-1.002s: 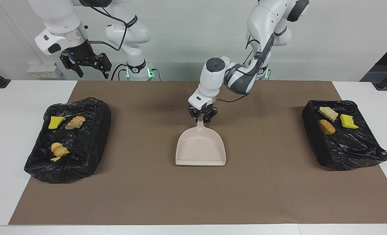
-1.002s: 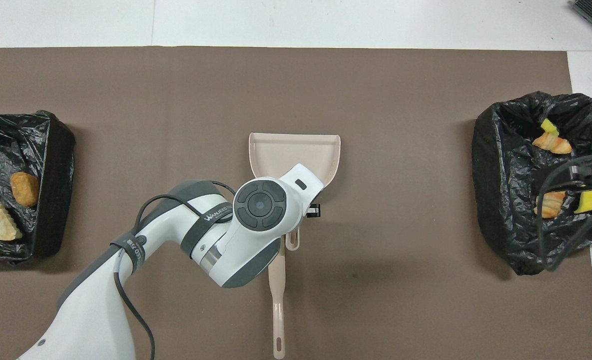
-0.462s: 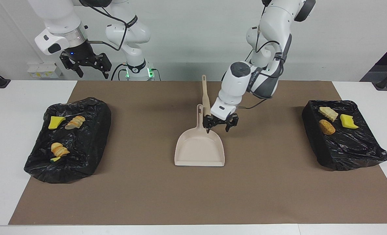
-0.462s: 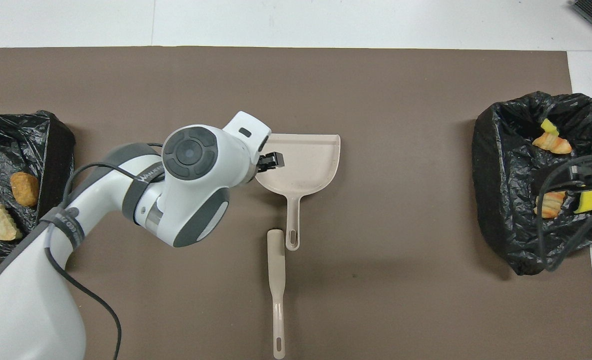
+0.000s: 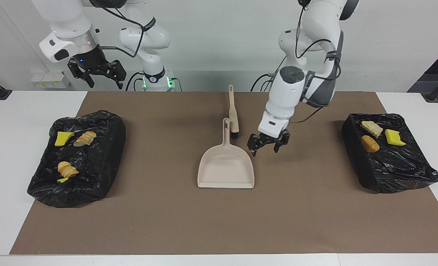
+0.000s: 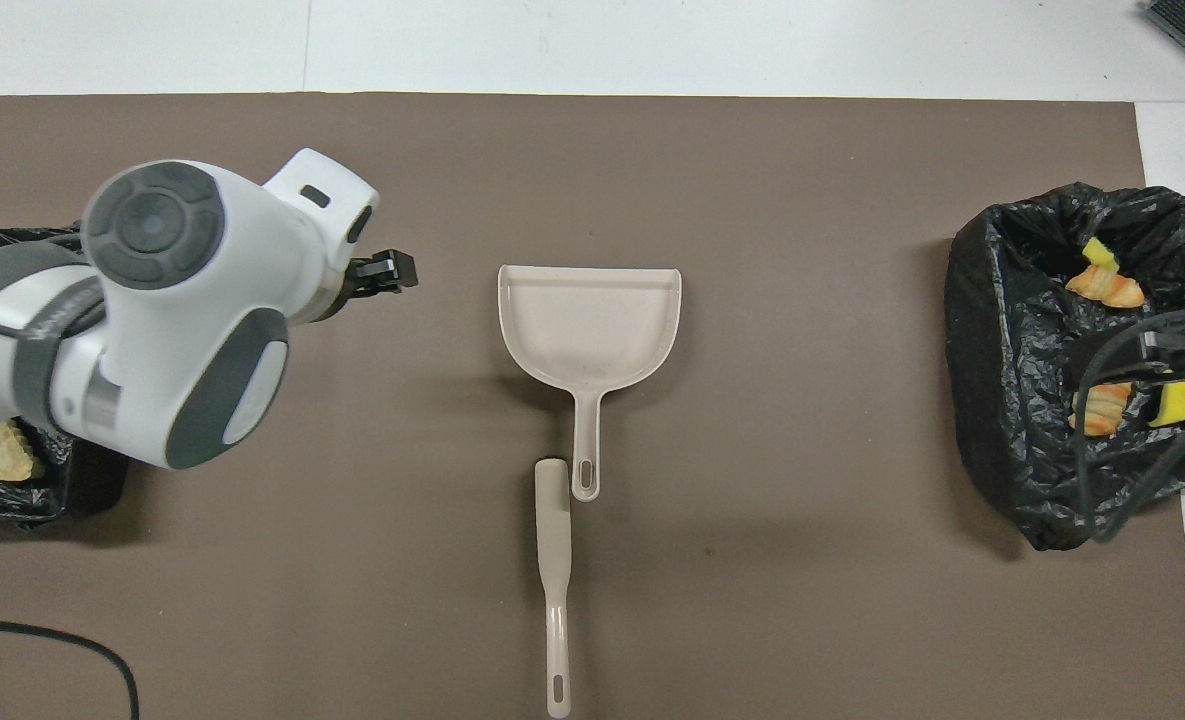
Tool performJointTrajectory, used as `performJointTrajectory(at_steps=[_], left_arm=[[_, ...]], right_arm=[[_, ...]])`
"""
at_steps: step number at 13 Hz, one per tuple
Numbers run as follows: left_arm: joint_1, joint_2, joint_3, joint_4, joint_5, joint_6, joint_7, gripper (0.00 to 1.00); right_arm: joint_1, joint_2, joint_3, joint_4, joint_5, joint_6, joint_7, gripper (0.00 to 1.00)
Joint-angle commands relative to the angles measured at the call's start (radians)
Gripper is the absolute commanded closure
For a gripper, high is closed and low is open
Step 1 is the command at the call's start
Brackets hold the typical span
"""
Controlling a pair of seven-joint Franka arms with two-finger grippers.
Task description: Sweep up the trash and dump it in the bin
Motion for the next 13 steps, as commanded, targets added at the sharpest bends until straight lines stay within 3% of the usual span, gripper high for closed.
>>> performJointTrajectory(at_steps=[1, 4, 6, 10, 13], left_arm=[[-0.032, -0.083, 0.117, -0.014, -0.071, -0.088, 0.163, 0.0], [-0.031, -0.13, 0.198, 0.046, -0.127, -0.212, 0.286, 0.0], [-0.018, -0.128, 0.202, 0.155, -0.133, -0.336, 0.296, 0.0], [-0.006, -0.159, 0.22, 0.265, -0.121, -0.521, 0.331, 0.0], [-0.005, -0.223, 0.223, 0.217, -0.134, -0.544, 0.364, 0.0]], right_arm=[[-0.006, -0.021, 0.0, -0.023, 0.018, 0.001, -0.008, 0.0], [-0.006, -0.021, 0.0, -0.023, 0.018, 0.001, -0.008, 0.0], [-0.006, -0.021, 0.0, -0.023, 0.018, 0.003, -0.008, 0.0], [-0.006, -0.021, 0.0, -0.023, 0.018, 0.001, -0.008, 0.0], [-0.006, -0.021, 0.0, -0.023, 0.018, 0.001, -0.008, 0.0]])
